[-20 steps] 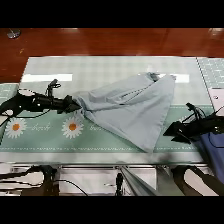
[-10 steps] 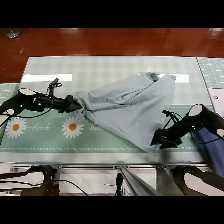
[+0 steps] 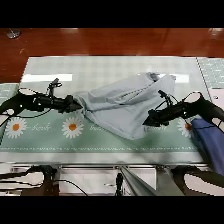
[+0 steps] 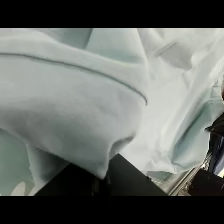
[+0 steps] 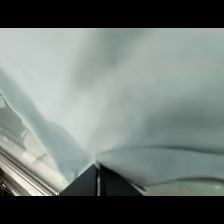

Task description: Fold the shirts.

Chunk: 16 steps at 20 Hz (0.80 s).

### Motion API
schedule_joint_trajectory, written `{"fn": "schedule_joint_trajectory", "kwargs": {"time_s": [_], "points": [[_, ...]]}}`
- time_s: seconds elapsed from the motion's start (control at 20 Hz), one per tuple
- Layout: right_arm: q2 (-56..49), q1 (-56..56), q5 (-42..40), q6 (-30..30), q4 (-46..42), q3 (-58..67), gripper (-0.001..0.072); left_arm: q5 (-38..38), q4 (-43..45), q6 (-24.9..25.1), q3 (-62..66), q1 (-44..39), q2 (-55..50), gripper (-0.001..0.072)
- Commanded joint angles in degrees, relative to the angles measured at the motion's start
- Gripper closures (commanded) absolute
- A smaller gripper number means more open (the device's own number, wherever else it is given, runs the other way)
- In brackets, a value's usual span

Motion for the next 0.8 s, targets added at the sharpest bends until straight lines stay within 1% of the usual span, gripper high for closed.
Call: {"fn": "schedule_joint_trajectory", "kwargs": {"time_s": [0.0,0.1,0.2,0.25,0.3,0.35,0.4,0.5,0.55,0.6,0.65,0.75], "points": [[-0.13,0.17,-0.07,-2.38,1.51,4.48,0.0692,-0.20,-1.05,-0.09,0.92,0.02,1.90,0.0670],[-0.13,0.11,1.46,-1.55,-1.14,10.60,0.0692,-1.33,-2.23,-0.13,4.83,0.33,5.16,0.0670],[-0.13,0.11,4.48,0.68,-4.98,22.77,0.0693,-2.54,-4.83,-0.15,12.31,0.70,9.57,0.0670],[-0.13,0.11,5.88,2.51,-7.63,31.36,0.0693,-2.38,-5.11,-0.76,17.44,0.72,12.11,0.0671],[-0.13,0.11,7.10,4.24,-10.73,41.24,0.0693,-2.16,-4.55,-3.21,22.80,0.87,14.12,0.0671],[-0.13,0.11,8.04,6.19,-14.12,51.04,0.0693,-1.57,-1.79,-9.62,29.09,1.40,16.06,0.0671],[-0.13,0.11,9.18,8.55,-17.64,61.77,0.0693,-1.38,2.49,-13.84,35.19,1.92,17.75,0.0671],[0.02,0.13,12.66,10.91,-20.63,80.06,0.0693,-1.46,10.99,-18.78,47.28,2.32,20.83,0.0671],[1.16,0.13,12.81,11.08,-19.74,85.05,0.0693,-1.49,13.49,-19.80,52.83,2.29,22.27,0.0671],[3.98,0.13,11.02,11.13,-18.62,86.18,0.0693,-1.62,14.67,-20.50,57.40,2.29,23.54,0.0671],[7.28,0.13,9.40,11.10,-18.51,85.26,0.0693,-1.73,15.39,-20.76,61.59,2.32,24.92,0.0671],[14.40,0.13,8.90,11.08,-19.15,81.77,0.0692,-3.58,16.24,-21.81,67.34,2.32,28.20,0.0672]]}}
